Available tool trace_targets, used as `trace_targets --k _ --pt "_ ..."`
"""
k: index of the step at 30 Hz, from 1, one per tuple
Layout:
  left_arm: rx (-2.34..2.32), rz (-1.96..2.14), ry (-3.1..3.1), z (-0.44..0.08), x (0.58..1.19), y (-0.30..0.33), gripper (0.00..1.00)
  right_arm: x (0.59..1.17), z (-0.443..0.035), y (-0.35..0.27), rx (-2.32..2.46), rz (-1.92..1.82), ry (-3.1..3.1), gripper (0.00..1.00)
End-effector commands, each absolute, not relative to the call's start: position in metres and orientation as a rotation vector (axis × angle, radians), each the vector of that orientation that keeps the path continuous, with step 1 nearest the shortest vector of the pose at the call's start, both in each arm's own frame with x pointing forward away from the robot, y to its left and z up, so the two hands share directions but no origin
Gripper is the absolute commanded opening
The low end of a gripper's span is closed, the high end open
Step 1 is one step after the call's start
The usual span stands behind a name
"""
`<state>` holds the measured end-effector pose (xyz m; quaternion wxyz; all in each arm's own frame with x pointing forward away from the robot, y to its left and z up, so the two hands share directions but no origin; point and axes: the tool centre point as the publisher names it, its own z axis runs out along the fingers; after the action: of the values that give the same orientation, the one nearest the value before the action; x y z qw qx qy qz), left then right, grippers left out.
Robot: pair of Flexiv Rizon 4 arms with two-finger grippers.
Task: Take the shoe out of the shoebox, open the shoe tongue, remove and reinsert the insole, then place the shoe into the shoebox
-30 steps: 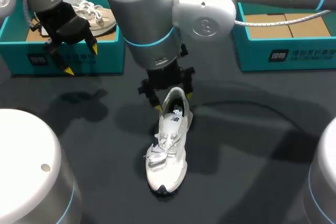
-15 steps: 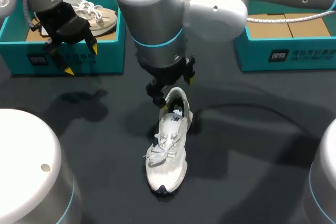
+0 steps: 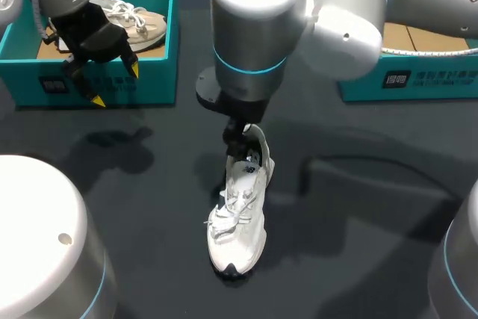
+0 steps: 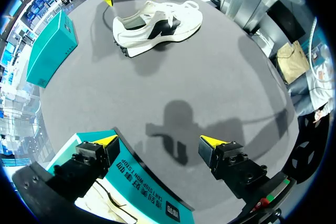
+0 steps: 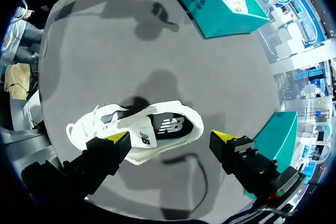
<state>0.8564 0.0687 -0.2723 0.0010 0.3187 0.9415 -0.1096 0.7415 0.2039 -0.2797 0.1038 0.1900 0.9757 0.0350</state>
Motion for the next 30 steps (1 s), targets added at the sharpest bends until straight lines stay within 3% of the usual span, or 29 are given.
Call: trace_targets --k 1,10,13,16,19,30 --pt "1.002 -0.339 2.958 -0.272 0.857 0.068 1.00 0.751 -0.289 0.204 0.559 0.119 2.883 1.00" --pt "1.002 -0.339 2.958 -0.272 0.857 0.068 1.00 0.770 -0.298 0.197 0.513 0.113 2.884 1.00" --pt "1.002 -0.339 2.958 -0.272 0.857 0.068 1.00 0.778 -0.306 0.192 0.500 0.122 2.908 0.90" --pt "1.002 -0.339 2.958 -0.272 0.857 0.068 1.00 0.783 -0.314 0.190 0.479 0.123 2.935 0.89" --pt "1.002 -0.339 2.958 -0.272 0.857 0.068 1.00 0.788 -0.323 0.190 0.463 0.122 2.959 0.81" --pt "1.002 -0.339 2.958 -0.272 0.857 0.068 1.00 0.792 -0.346 0.187 0.467 0.156 2.995 0.66"
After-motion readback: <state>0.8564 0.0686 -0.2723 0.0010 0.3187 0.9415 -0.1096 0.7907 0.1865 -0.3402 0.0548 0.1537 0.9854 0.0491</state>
